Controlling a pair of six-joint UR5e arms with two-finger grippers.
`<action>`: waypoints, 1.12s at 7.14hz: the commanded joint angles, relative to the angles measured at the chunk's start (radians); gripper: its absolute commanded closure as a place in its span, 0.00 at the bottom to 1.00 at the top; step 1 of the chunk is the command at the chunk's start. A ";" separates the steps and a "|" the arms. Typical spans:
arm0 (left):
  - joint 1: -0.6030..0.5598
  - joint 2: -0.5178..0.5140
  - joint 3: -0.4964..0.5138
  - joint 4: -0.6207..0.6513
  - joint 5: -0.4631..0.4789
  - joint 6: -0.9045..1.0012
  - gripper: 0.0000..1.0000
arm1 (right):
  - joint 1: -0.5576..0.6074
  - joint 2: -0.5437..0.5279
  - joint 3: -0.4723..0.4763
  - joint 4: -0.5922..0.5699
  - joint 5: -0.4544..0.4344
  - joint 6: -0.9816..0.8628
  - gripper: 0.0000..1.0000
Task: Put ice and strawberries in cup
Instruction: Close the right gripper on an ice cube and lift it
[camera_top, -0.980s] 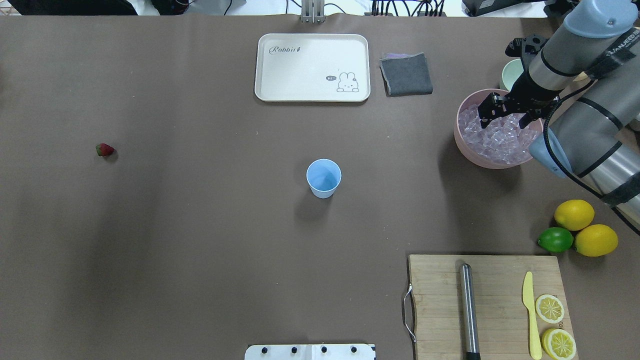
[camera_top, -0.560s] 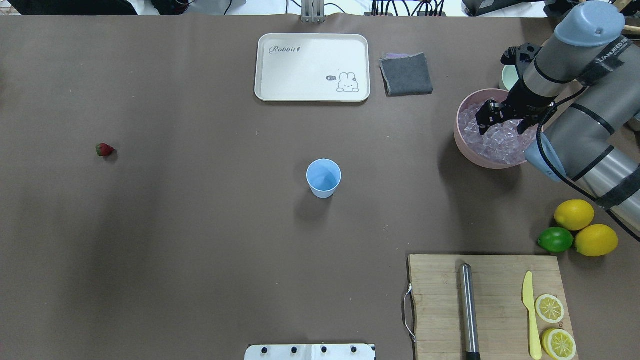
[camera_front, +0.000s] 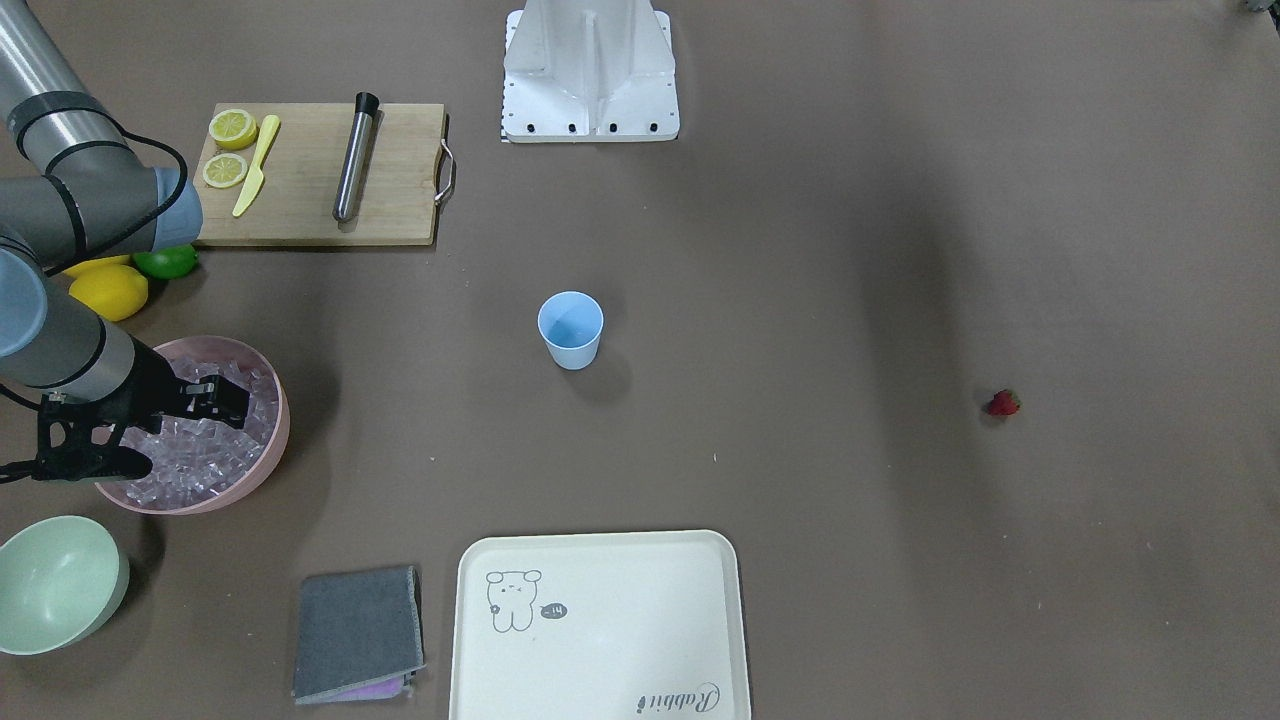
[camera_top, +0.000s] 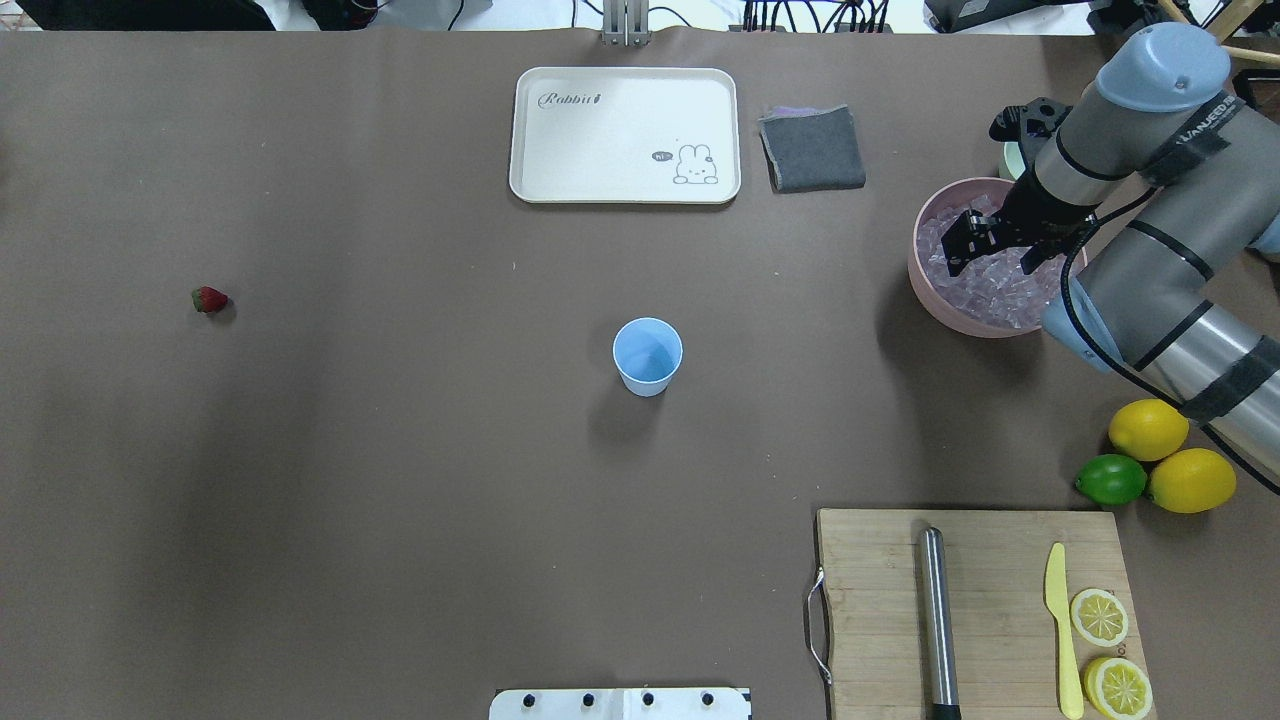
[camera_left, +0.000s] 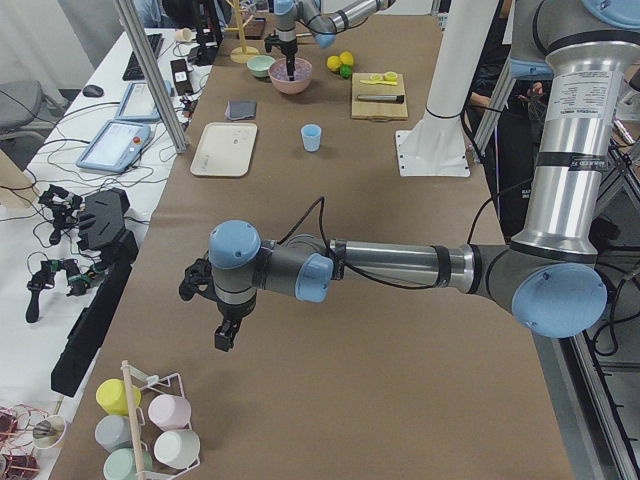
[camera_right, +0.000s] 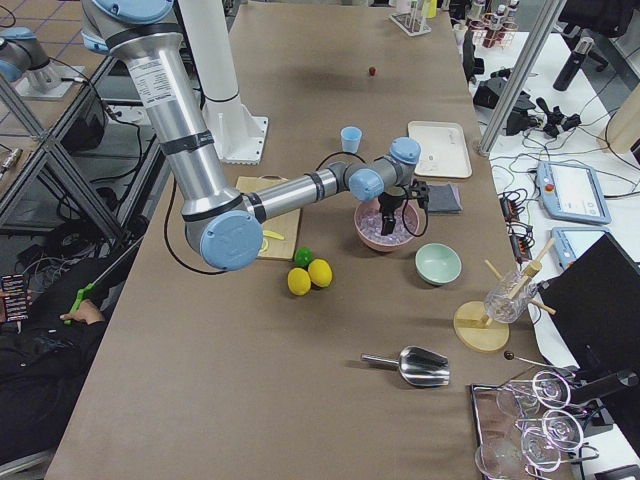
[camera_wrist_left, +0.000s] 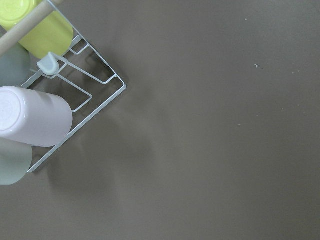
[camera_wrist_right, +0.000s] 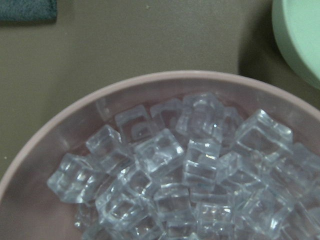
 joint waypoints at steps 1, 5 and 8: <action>0.000 0.000 0.004 0.000 -0.001 0.000 0.02 | -0.001 0.000 0.003 0.002 0.000 0.000 0.06; 0.000 0.000 0.002 -0.002 -0.001 0.001 0.02 | -0.001 -0.011 0.003 0.002 0.003 -0.007 0.07; 0.000 0.000 0.000 -0.002 -0.001 0.001 0.02 | -0.001 -0.014 0.005 0.000 0.005 -0.009 0.54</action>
